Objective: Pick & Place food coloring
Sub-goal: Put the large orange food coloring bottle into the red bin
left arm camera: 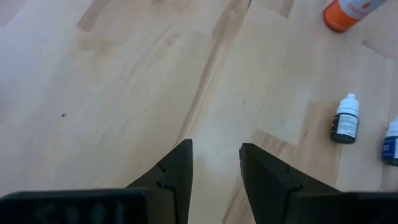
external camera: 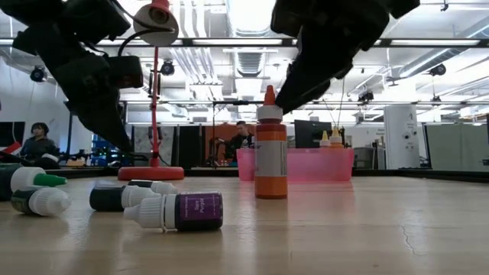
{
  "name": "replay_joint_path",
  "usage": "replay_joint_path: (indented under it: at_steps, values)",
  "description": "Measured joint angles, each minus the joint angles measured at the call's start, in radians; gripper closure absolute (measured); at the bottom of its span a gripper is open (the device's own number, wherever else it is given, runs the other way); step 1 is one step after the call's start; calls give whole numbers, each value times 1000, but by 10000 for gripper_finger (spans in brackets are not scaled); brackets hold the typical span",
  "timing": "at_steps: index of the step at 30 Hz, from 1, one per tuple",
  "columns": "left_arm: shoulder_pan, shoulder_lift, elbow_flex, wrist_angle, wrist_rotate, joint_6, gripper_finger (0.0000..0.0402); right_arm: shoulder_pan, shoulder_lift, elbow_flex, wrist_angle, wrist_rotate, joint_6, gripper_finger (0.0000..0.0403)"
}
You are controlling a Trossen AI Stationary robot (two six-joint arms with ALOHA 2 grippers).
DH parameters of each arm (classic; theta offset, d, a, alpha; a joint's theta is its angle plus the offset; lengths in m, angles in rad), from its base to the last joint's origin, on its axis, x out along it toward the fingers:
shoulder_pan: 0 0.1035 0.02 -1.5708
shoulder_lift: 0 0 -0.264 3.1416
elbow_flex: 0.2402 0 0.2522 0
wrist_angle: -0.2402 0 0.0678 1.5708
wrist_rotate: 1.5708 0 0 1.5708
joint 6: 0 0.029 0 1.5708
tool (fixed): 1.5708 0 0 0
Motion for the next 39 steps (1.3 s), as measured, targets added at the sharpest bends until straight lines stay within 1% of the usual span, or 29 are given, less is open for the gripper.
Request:
replay_joint_path:
  at_steps: [5, 13, 18, 26, 31, 39]
  values:
    - [0, 0, 0, 0, -22, 0, 296, 3, 35, 37, -5, -6, -62, 170]
    - [0, 0, 0, -1, -36, 3, 296, 2, 55, 57, -3, -6, -67, 175]
    - [0, 0, 0, -3, -37, 4, 296, 1, 55, 55, -12, -6, -65, 193]
    - [0, 0, 0, -3, -43, 4, 296, 2, 55, 50, -9, -6, -70, 232]
    - [0, 1, 0, -3, -43, 4, 296, 2, 71, 52, -6, -7, -74, 246]
    - [0, 1, 0, -4, -43, 4, 296, 2, 97, 86, -7, -2, -160, 271]
